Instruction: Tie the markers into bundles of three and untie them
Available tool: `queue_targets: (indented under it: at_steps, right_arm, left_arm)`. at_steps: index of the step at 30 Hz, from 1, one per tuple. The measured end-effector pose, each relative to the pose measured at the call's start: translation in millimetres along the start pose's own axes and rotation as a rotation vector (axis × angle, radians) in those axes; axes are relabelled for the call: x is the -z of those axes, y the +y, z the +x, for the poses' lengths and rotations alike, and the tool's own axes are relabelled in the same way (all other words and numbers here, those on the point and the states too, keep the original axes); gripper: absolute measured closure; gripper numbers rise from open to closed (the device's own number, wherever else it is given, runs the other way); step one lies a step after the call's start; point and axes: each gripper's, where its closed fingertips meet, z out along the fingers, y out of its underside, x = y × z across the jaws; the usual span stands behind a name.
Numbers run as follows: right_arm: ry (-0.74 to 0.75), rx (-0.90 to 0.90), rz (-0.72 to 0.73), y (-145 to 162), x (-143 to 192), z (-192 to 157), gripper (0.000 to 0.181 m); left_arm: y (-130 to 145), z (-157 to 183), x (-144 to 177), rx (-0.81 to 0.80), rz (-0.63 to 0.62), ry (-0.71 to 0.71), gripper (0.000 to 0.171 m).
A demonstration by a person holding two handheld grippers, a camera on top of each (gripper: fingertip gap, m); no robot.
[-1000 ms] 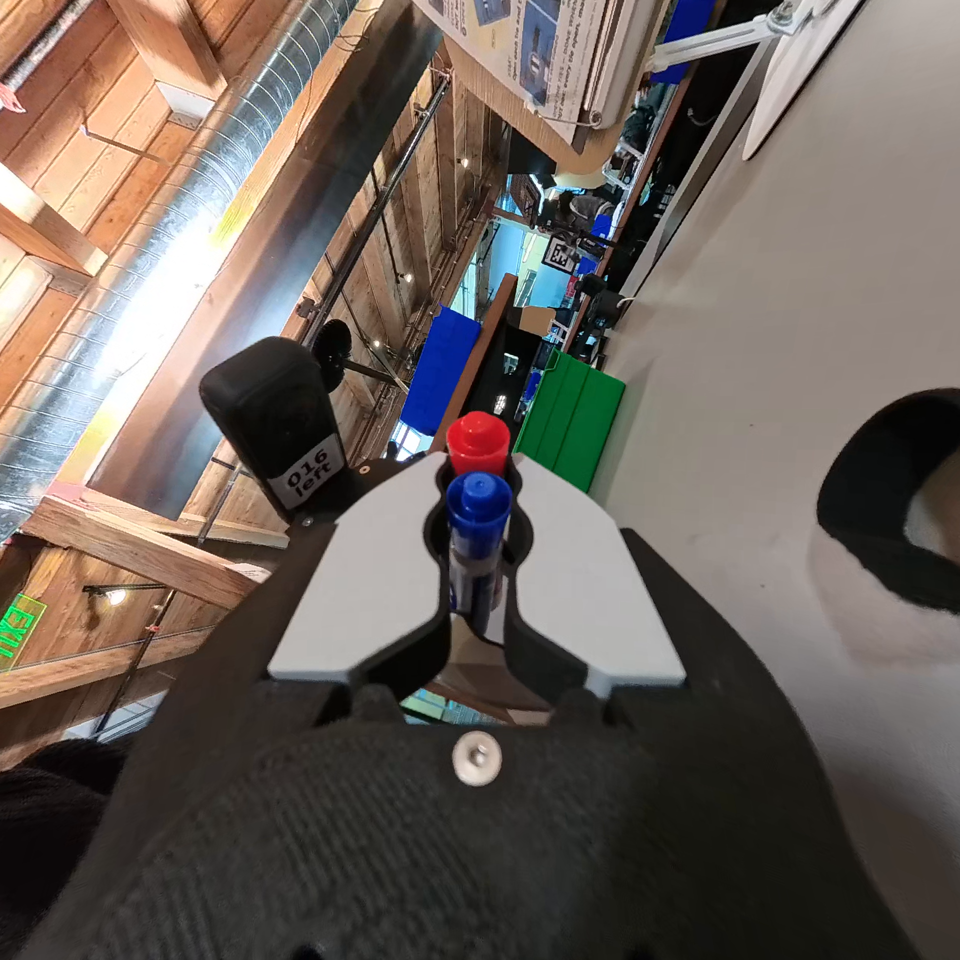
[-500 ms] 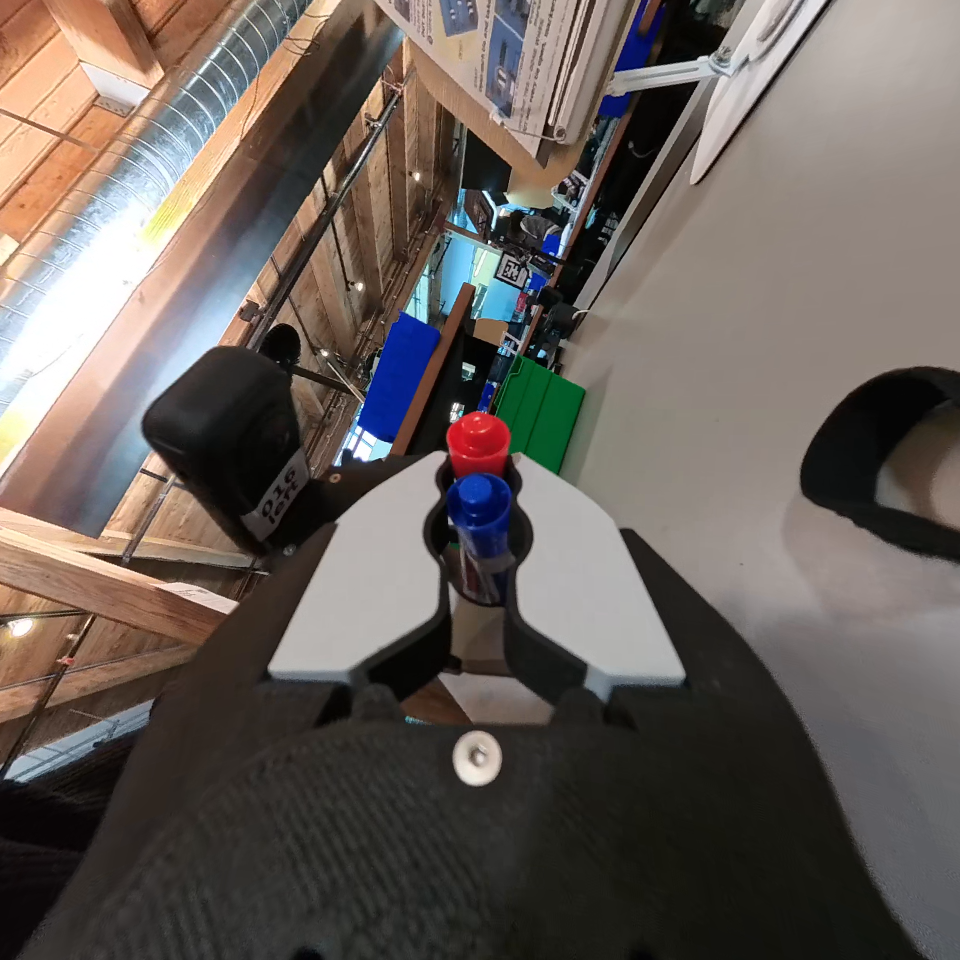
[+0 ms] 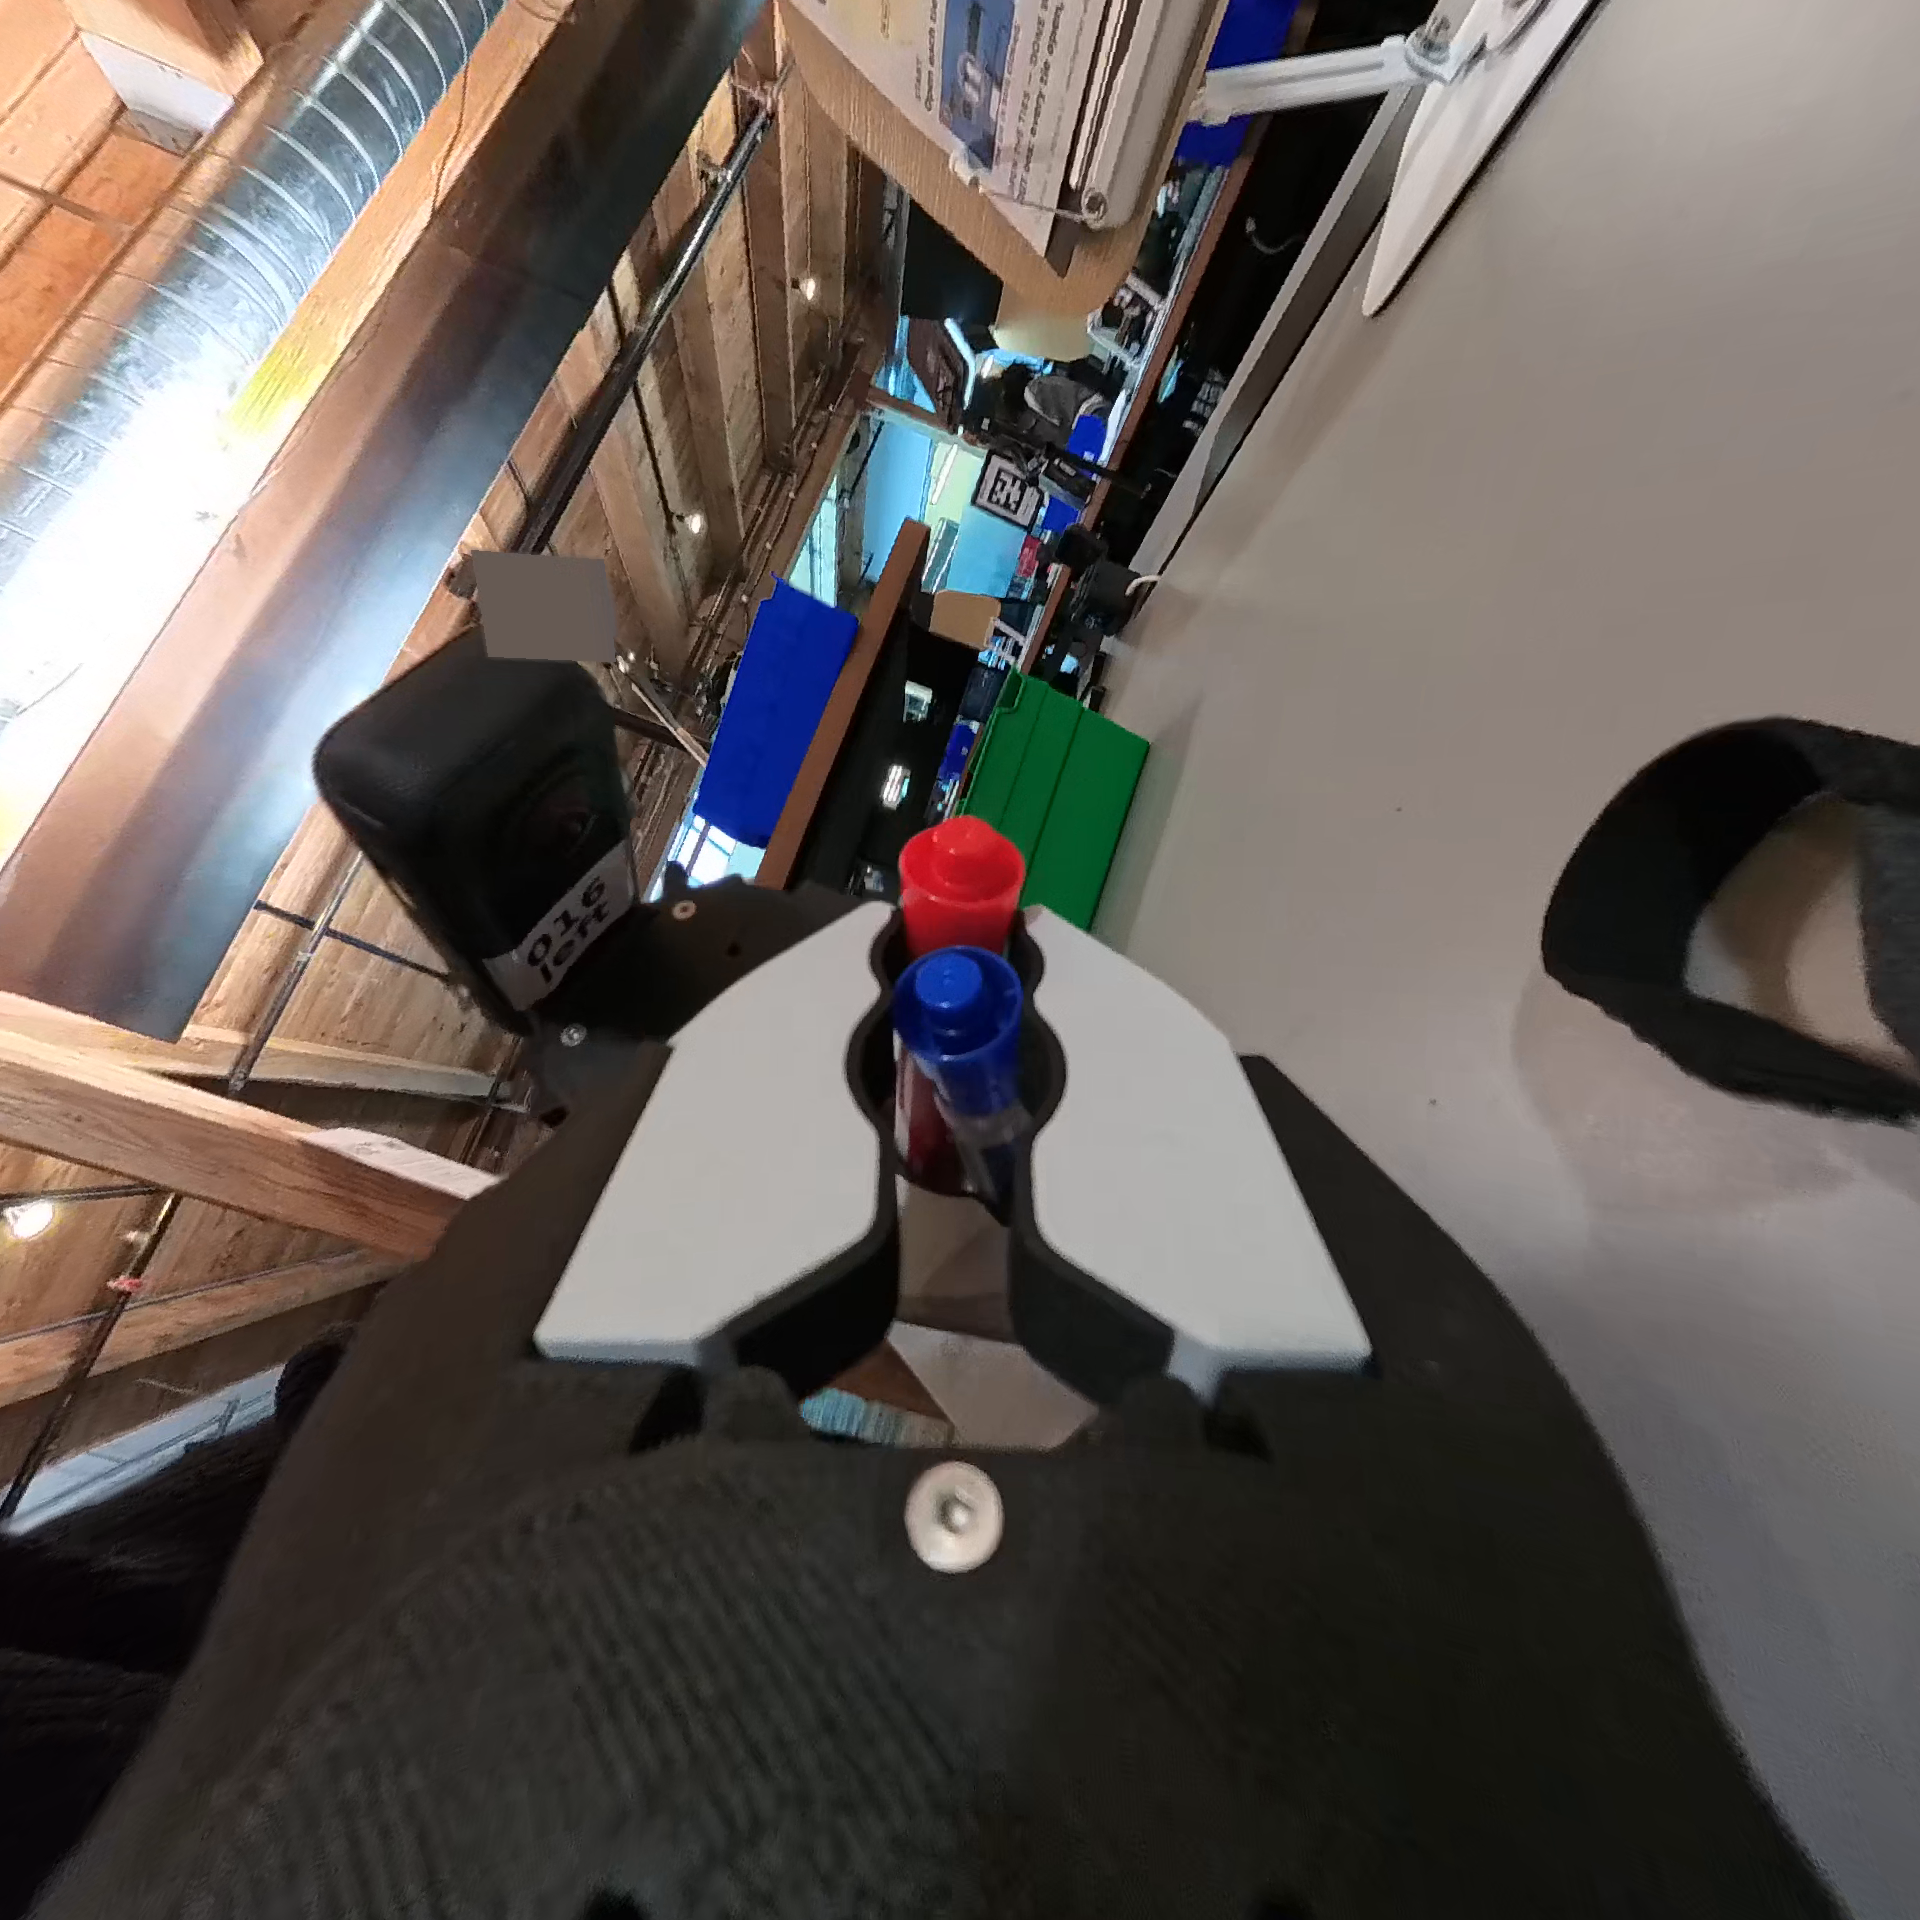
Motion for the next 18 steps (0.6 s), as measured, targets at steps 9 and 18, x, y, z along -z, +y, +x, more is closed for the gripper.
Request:
queue_targets:
  at_steps: [9, 18]
  right_arm:
    - [-0.045, 0.223, -0.282, -3, -3, -10, 0.131]
    - [-0.107, 0.956, -0.411, -49, 35, -17, 0.105]
  left_arm:
    - [8, 5, 3, 0.118, 0.069, 0.091, 0.149]
    - [12, 5, 5, 0.147, 0.025, 0.143, 0.148]
